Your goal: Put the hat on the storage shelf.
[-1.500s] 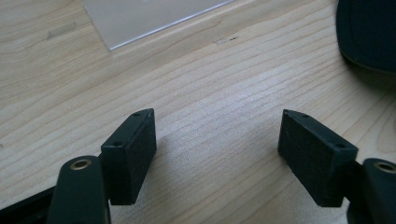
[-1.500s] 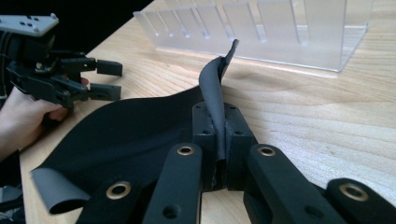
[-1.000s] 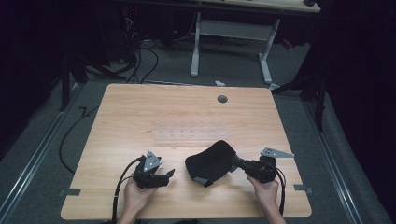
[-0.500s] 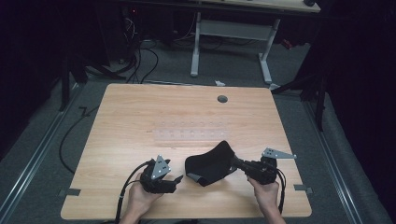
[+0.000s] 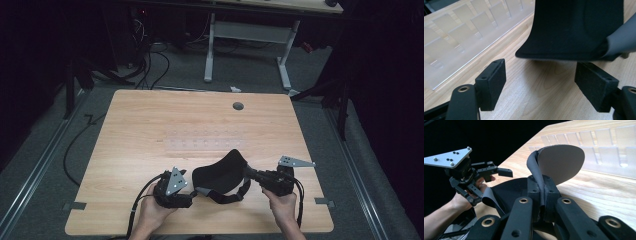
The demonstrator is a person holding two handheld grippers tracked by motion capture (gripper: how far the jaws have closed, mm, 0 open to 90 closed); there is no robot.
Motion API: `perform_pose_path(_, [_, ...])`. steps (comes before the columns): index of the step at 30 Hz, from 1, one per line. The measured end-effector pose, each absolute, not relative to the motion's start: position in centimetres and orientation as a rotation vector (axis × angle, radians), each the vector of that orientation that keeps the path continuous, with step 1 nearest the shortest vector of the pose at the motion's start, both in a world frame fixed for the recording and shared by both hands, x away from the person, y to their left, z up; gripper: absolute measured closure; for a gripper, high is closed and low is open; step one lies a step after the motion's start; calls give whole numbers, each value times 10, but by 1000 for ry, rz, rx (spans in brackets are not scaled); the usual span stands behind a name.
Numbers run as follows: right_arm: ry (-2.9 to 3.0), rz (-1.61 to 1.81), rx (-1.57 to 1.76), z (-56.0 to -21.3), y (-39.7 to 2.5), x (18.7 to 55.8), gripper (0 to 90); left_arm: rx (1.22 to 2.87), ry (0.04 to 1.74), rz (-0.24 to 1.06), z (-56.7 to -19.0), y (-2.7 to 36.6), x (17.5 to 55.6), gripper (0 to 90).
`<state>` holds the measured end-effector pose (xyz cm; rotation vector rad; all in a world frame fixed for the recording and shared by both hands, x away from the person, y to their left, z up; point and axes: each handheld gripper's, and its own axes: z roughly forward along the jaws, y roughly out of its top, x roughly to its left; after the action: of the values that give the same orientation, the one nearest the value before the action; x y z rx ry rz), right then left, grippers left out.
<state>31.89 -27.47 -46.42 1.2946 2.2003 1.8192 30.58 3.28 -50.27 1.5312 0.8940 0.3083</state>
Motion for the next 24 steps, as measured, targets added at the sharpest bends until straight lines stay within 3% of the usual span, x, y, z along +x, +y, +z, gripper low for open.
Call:
perform_pose_path(9, [2234, 1842, 1287, -461, -263, 323, 869, 1524, 857, 311, -496, 29, 303, 266])
perform_pose_path(24, [2287, 1848, 1261, -455, -244, 329, 866, 1529, 846, 283, -491, 32, 302, 474])
